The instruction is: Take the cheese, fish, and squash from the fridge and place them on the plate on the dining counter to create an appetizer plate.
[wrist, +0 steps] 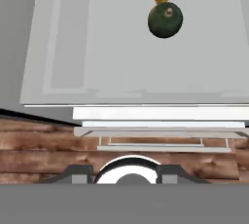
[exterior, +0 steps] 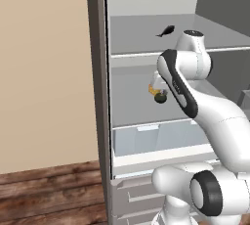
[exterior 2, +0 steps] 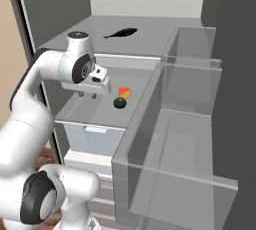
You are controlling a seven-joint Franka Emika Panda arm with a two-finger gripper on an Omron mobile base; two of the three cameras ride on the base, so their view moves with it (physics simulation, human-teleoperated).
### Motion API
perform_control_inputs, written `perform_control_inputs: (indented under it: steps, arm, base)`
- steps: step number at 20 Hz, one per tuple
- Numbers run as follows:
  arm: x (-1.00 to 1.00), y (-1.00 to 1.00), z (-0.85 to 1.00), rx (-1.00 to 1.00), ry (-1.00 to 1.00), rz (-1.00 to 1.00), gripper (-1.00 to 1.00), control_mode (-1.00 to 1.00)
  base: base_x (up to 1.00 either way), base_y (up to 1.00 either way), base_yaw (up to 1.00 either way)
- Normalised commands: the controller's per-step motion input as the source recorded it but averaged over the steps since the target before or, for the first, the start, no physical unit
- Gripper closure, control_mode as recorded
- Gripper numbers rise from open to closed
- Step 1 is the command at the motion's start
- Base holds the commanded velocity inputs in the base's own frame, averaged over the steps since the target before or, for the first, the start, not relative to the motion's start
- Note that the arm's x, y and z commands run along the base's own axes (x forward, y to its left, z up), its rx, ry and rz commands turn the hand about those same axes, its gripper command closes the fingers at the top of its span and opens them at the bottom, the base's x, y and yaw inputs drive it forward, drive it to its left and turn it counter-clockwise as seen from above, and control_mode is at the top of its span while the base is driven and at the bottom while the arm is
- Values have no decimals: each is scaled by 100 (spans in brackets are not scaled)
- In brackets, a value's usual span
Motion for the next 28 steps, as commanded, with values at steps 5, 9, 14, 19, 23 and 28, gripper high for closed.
perform_control_inputs:
  steps: [5, 9, 14, 19, 23, 28]
  arm:
    - [-18, 0, 5, 0, -4, 0, -100, -100]
    - [-34, 0, 13, 0, -13, -1, -100, -100]
    - [-26, 0, 35, 0, -22, 0, -100, -100]
    - [-4, 0, 55, 0, -27, -1, -100, -100]
    - [1, 0, 53, -1, -11, -6, -100, -100]
    - [16, -6, 28, 0, 1, -16, -100, -100]
  base:
    - [0, 0, 0]
    - [0, 0, 0]
    - [0, 0, 0]
    - [0, 0, 0]
    - [0, 0, 0]
    - [0, 0, 0]
